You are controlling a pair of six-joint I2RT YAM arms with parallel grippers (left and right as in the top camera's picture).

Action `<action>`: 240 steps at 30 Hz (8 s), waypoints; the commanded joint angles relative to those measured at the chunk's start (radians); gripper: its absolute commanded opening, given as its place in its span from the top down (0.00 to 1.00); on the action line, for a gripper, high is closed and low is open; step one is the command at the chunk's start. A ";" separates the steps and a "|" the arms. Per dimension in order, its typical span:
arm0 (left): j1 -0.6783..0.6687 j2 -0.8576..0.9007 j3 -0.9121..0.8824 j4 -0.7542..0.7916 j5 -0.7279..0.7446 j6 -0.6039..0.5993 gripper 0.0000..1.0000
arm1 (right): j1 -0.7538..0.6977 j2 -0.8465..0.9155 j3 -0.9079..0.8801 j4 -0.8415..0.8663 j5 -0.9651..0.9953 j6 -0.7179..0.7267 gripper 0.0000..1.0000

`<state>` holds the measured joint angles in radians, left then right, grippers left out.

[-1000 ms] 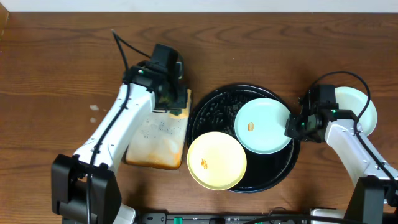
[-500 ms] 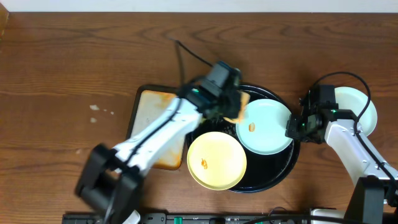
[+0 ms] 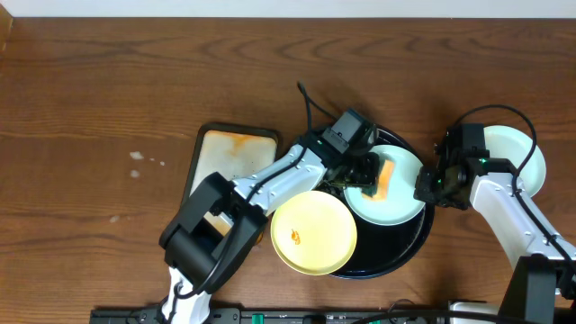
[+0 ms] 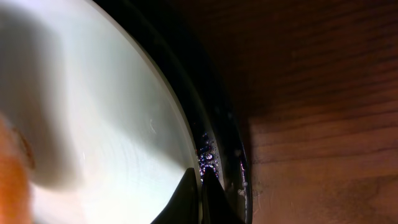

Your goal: Clean dirty plates on tray and stack at the side

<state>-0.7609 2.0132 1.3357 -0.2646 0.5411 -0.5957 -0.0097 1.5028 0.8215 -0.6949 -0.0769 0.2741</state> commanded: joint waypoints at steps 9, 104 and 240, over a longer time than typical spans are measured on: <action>-0.042 0.016 0.010 -0.053 -0.143 0.020 0.92 | 0.020 -0.008 0.004 -0.004 0.021 0.013 0.99; 0.726 -0.231 0.080 -0.800 -0.282 0.458 0.92 | 0.424 -0.216 0.057 0.379 0.772 -0.364 0.99; 0.725 -0.231 0.080 -0.806 -0.261 0.457 0.87 | 0.018 -0.227 0.068 -0.296 -0.289 -0.179 0.52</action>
<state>-0.0364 1.7882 1.4155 -1.0683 0.2653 -0.1532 -0.1413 1.2533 0.9131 -0.9466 -0.4919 0.1165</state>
